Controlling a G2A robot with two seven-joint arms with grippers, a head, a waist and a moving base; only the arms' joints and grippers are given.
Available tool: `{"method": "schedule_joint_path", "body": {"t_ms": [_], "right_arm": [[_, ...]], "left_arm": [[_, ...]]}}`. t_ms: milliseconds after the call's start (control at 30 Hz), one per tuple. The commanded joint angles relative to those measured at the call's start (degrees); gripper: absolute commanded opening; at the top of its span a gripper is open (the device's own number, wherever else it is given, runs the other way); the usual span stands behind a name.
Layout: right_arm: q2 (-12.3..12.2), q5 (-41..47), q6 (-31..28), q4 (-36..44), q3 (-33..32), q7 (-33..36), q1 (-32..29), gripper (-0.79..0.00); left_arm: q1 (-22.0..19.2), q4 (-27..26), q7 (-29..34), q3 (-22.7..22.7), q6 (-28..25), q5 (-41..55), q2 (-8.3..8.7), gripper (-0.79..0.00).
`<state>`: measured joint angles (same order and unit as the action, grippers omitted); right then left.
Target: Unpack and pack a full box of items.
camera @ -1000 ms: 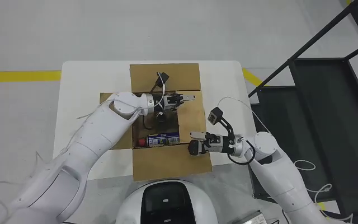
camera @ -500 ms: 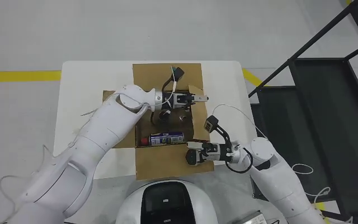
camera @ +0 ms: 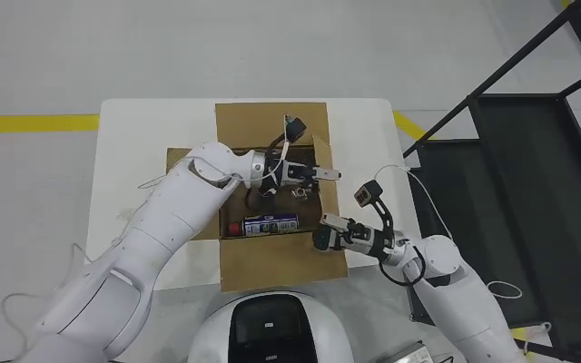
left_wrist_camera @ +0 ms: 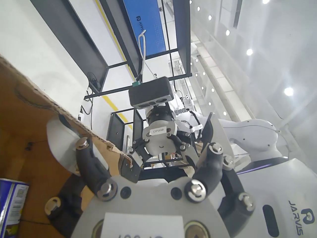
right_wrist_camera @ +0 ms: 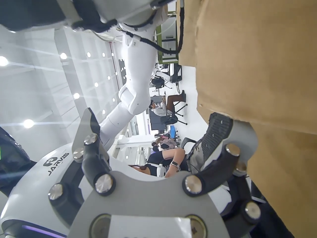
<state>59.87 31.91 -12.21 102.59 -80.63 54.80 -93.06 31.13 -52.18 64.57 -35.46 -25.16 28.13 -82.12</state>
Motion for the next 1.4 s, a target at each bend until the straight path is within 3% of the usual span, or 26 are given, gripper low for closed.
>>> {"method": "schedule_joint_path", "body": {"t_ms": [0,267,467,633,833,1033,1367], "right_arm": [[0.0,0.9,-1.9,0.4,-1.2,-1.5,-0.9,0.0],[-0.1,1.3,-4.9,1.6,-4.3,-5.0,-3.1,0.0],[0.0,1.7,-6.8,2.3,-6.3,-7.4,-4.7,0.0],[0.1,2.1,-8.2,2.1,-7.8,-10.0,-5.3,0.0],[0.3,-5.0,-8.6,1.7,-9.6,-19.8,-5.1,0.0],[0.8,-11.6,-5.1,0.3,-7.6,-27.0,-2.7,0.0],[1.8,-13.0,-0.9,-10.1,-1.5,-26.8,6.0,0.0]], "left_arm": [[1.1,-1.7,0.8,-1.9,-0.6,-1.1,1.09,0.0],[7.9,-11.7,0.3,-13.0,-1.3,-7.2,6.56,0.0],[17.1,-24.7,0.6,-25.0,1.1,-11.2,11.13,0.0],[25.2,-34.7,0.9,-33.9,3.8,-13.7,13.81,0.0],[31.8,-40.7,0.8,-41.2,5.5,-13.5,15.59,0.0],[35.4,-41.8,0.3,-45.1,5.0,-14.1,16.6,0.0],[41.7,-43.1,-1.2,-52.9,3.3,-11.8,18.11,0.0]]}}
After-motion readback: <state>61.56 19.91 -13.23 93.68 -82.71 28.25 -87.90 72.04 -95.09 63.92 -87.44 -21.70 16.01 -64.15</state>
